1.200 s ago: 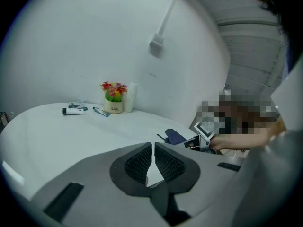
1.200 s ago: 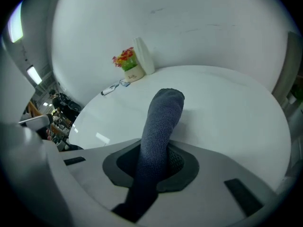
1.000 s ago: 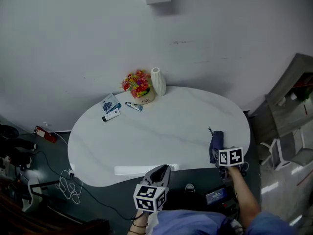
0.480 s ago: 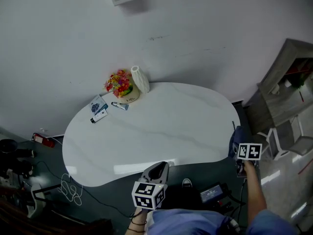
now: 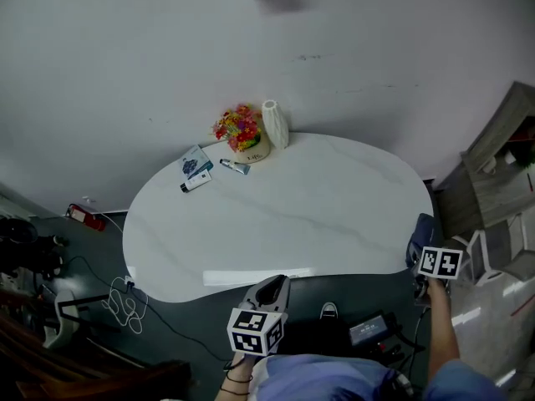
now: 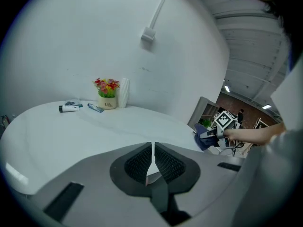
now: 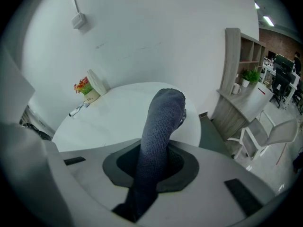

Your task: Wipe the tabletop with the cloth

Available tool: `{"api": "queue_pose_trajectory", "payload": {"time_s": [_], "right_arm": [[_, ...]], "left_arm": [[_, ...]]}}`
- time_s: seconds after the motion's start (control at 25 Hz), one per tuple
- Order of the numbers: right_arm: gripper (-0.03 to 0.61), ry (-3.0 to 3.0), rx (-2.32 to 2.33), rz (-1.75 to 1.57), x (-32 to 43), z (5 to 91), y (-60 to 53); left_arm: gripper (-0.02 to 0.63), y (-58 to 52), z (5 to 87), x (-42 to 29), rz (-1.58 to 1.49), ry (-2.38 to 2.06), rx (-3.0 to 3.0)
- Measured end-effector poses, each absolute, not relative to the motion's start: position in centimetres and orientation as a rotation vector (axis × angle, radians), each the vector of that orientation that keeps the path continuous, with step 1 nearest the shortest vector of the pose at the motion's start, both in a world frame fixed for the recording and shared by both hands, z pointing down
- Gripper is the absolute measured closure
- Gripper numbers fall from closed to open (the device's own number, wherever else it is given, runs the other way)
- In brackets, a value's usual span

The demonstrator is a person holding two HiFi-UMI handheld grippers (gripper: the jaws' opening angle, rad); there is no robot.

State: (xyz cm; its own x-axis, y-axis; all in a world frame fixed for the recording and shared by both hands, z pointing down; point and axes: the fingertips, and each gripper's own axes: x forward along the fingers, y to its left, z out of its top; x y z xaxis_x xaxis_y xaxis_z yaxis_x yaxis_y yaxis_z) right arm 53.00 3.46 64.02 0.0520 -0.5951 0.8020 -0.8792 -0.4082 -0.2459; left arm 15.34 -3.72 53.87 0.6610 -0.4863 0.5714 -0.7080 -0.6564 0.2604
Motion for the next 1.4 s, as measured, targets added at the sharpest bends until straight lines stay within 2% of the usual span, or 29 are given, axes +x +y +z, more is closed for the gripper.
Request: {"api": "queue_pose_trajectory", "payload": {"time_s": [0.28,0.64,1.0,1.2,1.4], "right_arm": [[0.509,-1.732,1.864,1.245,39.7,61.3,-2.8],[0.509,-2.036,1.501,1.188,15.1,59.7,-9.4],[0.509,-2.244,1.04,1.144,-8.7,60.4,-9.4],[0.509,-2.276,0.832,1.087,-17.8,61.3,-7.4],[0.509,-2.271,0.716,1.074,-23.0,62.3,-5.8]], "left_arm": [[0.591,-3.7,54.0,5.2,0.617,-1.076,2.328],[0.591,-3.3,54.6,-9.5,0.599,-1.242,2.211],[0.591,-3.0,54.7,-20.0,0.553,-1.376,2.123],[0.591,-1.6,54.6,-24.1,0.535,-1.422,2.079],[0.591,0.1,55.6,-27.9,0.536,-1.472,2.016]]}}
